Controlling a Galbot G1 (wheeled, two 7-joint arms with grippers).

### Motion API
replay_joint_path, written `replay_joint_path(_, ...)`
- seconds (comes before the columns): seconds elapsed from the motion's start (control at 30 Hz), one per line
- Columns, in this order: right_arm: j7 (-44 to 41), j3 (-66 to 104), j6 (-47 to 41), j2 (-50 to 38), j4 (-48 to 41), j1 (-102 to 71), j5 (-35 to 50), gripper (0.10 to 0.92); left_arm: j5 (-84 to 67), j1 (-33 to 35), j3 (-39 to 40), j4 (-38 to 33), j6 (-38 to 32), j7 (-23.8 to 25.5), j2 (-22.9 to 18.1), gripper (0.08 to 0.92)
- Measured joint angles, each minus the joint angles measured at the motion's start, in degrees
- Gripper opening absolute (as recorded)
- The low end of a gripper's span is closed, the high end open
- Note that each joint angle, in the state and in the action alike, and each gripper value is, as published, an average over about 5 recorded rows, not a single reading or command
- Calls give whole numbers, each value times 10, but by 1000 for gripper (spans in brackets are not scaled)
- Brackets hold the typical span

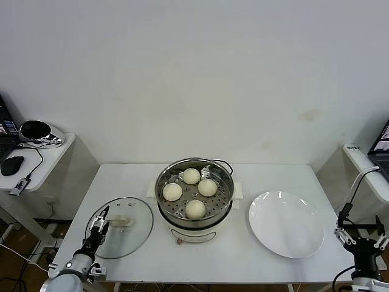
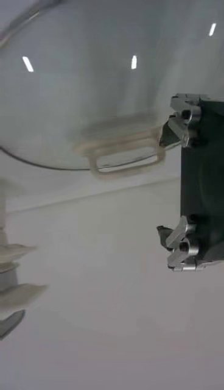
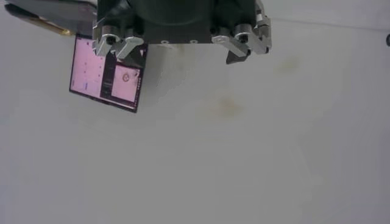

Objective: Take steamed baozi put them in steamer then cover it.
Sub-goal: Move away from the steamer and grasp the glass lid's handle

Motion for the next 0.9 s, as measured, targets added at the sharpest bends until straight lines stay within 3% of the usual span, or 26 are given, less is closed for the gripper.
replay_joint_path(0.37, 0, -2, 1, 4, 0, -1, -4, 823, -8, 0, 12, -10, 0, 3, -3, 823)
replay_joint_path(0.9, 0, -6, 4, 8, -2, -4, -9, 823, -24, -51, 36, 34, -2, -4, -10, 823)
